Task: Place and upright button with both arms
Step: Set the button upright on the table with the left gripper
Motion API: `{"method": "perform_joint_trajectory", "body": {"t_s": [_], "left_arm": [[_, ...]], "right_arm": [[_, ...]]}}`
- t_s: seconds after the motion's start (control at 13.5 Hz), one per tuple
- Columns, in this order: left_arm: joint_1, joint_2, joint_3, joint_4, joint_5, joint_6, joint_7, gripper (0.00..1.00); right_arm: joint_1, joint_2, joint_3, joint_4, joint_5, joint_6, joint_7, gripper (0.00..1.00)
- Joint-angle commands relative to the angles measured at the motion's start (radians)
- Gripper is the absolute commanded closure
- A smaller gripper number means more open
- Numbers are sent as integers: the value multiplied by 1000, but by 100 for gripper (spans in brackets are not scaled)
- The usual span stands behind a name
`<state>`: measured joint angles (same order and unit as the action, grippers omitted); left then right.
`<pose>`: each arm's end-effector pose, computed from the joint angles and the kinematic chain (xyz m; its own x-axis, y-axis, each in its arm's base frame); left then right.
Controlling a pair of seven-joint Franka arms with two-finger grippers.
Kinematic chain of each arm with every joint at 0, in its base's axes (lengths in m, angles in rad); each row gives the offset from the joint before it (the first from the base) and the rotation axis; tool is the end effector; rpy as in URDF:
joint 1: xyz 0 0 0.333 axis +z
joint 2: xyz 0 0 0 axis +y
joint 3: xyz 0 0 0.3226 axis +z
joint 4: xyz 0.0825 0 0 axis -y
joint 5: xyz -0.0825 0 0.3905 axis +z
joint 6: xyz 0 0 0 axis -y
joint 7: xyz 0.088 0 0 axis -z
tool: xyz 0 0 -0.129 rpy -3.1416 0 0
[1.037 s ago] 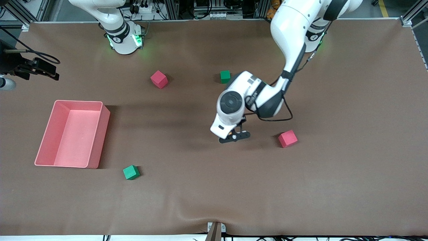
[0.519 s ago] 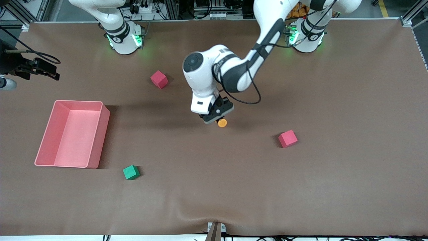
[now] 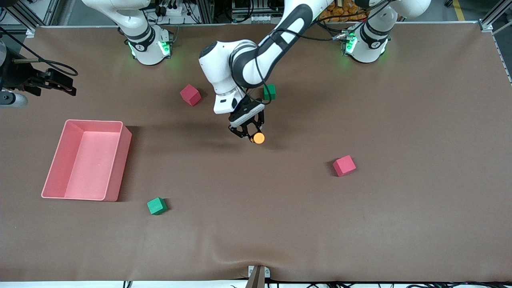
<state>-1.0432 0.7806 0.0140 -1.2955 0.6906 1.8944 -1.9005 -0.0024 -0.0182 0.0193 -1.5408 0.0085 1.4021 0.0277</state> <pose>0.4316 -0.6054 0.2641 0.6698 0.4171 0.6143 0.5607 -0.8265 -0.0502 0.5344 0.0103 0.6196 0.9927 -0.0095 -0.1204 -0.0102 -0.9999 -0.0048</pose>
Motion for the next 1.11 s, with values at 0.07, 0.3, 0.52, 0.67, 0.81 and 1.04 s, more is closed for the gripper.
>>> {"method": "perform_joint_trajectory", "body": {"t_s": [0.07,0.3,0.52,0.67,0.81,1.04], "left_arm": [[-60,69,6,1,177,-60,-187,75],[-81,123,7,2,242,-60,-326,76],[-100,175,4,5,358,-60,-457,75],[-103,184,1,5,362,-60,-463,76],[-103,192,-2,1,365,-58,-451,76],[-101,212,-2,2,362,-52,-379,76]], "right_arm": [[-8,-23,-5,-13,5,49,-8,0],[-8,-23,-7,-13,1,48,-18,0],[-2,-22,-6,-13,1,43,-18,0],[2,-20,-4,-15,-1,40,-15,0],[4,-20,-2,-13,-1,40,-12,0],[7,-20,-1,-15,-1,37,-5,0]]}}
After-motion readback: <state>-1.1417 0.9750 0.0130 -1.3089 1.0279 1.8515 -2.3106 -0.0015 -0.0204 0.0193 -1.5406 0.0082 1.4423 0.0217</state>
